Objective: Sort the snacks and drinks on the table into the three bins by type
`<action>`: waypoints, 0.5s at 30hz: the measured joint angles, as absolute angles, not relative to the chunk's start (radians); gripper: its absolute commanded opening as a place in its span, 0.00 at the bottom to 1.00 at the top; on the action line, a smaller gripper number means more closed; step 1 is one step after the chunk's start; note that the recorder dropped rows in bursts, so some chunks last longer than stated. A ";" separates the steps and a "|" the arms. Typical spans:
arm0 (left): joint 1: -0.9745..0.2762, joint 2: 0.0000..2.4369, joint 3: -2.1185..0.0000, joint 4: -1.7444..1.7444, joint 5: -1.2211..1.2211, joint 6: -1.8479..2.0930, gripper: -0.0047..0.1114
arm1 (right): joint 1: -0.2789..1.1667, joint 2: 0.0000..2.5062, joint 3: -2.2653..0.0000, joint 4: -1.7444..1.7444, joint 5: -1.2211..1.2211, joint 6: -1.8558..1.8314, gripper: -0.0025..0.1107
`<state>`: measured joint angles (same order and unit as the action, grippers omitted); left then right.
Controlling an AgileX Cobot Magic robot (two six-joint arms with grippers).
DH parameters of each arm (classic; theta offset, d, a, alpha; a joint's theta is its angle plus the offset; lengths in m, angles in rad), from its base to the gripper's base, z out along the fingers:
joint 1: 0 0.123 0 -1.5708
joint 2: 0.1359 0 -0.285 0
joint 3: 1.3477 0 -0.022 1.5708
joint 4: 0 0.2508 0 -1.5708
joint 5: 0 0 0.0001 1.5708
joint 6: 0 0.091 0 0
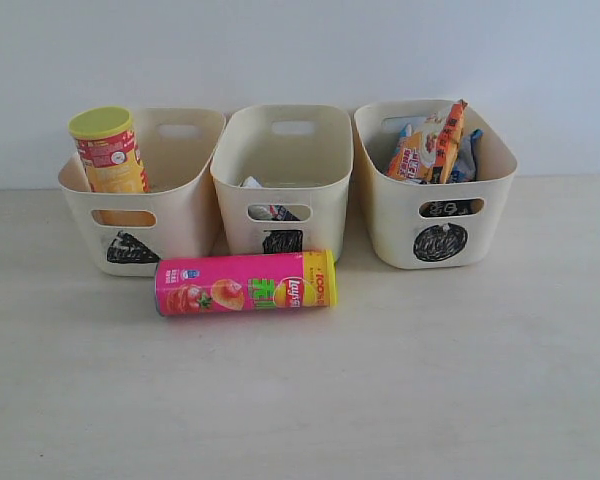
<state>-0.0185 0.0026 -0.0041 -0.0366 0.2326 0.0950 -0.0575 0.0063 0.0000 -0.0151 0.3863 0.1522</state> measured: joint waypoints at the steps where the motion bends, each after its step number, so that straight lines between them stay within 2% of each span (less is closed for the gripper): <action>1: -0.018 0.003 -0.004 -0.037 0.233 0.095 0.07 | -0.058 0.006 0.000 0.000 0.386 0.136 0.02; 15: -0.018 0.003 -0.004 -0.037 0.233 0.095 0.07 | -0.058 0.006 0.000 0.063 0.386 0.018 0.02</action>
